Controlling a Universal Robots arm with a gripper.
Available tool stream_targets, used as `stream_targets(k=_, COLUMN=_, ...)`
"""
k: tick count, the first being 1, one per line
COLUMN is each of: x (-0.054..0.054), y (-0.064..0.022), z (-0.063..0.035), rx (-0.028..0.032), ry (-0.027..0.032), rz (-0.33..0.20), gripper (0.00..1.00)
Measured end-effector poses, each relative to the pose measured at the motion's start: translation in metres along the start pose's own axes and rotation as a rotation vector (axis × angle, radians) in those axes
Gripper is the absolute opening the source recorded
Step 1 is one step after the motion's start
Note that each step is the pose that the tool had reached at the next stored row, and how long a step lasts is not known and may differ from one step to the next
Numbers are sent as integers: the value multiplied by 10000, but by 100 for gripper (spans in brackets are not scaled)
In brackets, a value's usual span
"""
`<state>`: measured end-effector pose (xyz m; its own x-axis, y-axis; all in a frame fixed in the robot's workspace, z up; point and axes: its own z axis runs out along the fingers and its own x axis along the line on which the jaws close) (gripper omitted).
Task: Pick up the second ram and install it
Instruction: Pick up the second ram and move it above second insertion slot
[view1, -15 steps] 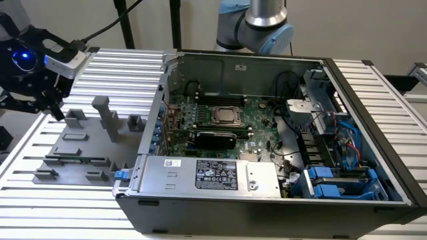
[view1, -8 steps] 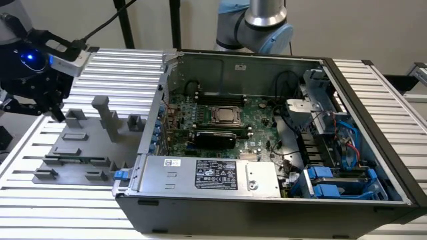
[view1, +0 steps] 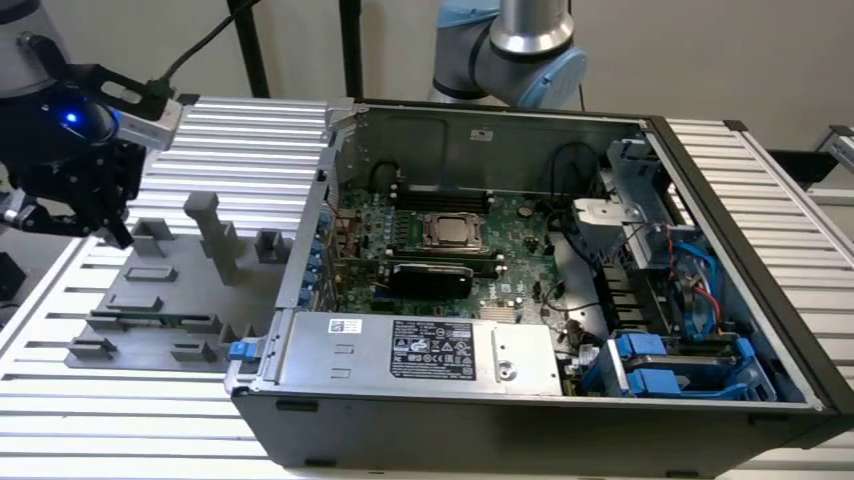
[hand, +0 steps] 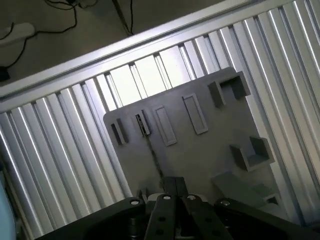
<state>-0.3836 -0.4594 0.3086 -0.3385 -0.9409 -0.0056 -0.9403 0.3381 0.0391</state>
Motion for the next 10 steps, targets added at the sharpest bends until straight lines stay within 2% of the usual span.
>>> stream_targets(k=10, x=0, y=-1, z=40, rx=12, ry=121, rz=-1638, gripper=0)
